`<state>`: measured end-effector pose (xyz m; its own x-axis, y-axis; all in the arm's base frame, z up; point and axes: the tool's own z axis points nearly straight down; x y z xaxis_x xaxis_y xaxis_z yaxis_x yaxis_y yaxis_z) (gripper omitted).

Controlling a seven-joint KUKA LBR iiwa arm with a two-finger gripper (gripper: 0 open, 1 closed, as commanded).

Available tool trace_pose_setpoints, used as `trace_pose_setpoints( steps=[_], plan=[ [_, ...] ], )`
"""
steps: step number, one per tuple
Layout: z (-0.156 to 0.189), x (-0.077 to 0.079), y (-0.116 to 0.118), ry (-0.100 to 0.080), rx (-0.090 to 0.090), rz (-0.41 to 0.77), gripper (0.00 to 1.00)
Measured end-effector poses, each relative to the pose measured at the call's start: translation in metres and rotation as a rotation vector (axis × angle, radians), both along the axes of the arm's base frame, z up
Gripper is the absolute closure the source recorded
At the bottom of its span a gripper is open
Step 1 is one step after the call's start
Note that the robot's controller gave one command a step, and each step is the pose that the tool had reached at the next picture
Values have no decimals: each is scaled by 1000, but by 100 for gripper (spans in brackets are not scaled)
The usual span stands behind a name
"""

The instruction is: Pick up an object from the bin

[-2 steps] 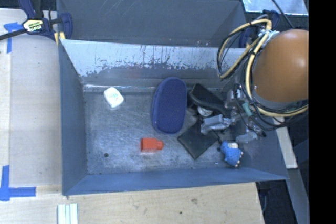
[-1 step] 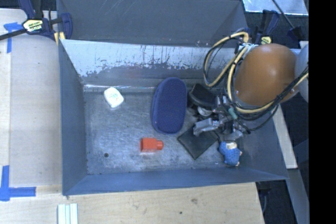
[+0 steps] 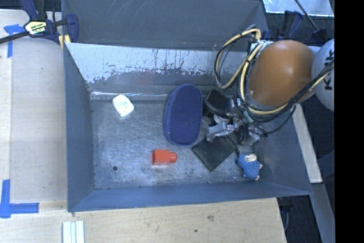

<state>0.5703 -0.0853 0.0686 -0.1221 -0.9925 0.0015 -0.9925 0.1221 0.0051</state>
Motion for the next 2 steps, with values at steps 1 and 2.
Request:
trace_pose_setpoints(
  steps=[1, 2],
  plan=[
    [-1, -4, -1, 14, -2, -2, 100],
    [154, 52, -7, -16, 1, -33, 100]
  ],
)
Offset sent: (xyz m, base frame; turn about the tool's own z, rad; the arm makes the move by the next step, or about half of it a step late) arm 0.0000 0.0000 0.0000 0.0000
